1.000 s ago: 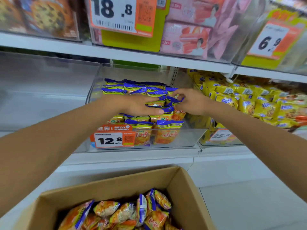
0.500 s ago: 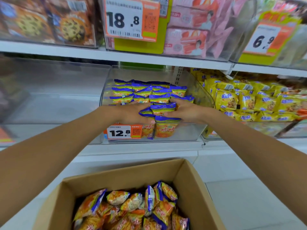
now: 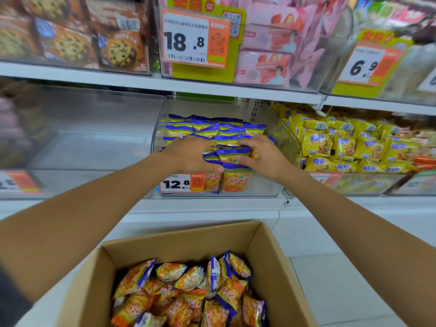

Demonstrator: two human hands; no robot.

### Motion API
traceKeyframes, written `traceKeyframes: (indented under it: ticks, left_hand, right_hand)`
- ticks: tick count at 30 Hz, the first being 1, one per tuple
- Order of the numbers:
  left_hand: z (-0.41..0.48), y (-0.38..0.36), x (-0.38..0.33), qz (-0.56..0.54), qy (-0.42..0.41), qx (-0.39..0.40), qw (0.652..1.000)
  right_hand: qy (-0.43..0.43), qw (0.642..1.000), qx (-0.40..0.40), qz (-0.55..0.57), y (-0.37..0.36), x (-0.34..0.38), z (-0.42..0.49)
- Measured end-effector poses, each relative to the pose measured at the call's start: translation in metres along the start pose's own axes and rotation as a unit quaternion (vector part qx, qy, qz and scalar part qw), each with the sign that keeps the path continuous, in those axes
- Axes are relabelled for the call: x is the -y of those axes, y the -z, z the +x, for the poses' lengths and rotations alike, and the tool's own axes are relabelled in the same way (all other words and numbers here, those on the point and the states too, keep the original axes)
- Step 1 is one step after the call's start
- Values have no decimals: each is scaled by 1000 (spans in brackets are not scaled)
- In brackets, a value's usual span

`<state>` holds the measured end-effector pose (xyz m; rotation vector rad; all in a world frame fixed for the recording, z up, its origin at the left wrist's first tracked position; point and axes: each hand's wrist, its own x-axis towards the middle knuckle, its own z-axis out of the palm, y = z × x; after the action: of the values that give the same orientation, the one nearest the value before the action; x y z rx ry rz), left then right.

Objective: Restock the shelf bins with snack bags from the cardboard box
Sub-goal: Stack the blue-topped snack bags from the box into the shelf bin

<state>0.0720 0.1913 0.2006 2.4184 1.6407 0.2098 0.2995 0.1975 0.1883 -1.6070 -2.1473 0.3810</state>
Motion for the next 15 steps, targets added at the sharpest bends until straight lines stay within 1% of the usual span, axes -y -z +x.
traceKeyframes:
  ticks: [2,3,4,5,7,9,12,15]
  left_hand:
    - [-16,-2,-15,4,-30,-110,993]
    - [-26,-6,-25,-21,-31,-142,989]
    - [-38,-10,-33,-53,-22,-155,986]
    - [-51,-17,-40,-87,-2,-145,986]
    - [-76,-35,-44,-146,38,-93,984]
    - [-103,-59,-38,-175,82,-40,980]
    - [-143,-100,-22,-185,149,23,971]
    - [-181,-142,-5,-199,188,70,959]
  right_hand:
    - [17,997,-68,7,2,13,-16]
    - [21,996,-83,16,1,19,-25]
    - [24,995,-88,27,0,28,-36]
    - [22,996,-84,39,-5,35,-47]
    - [14,996,-58,62,-20,43,-72]
    - [-1,997,-20,78,-41,44,-100]
    - [-30,993,64,93,-80,37,-142]
    - [-38,984,161,66,-126,23,-180]
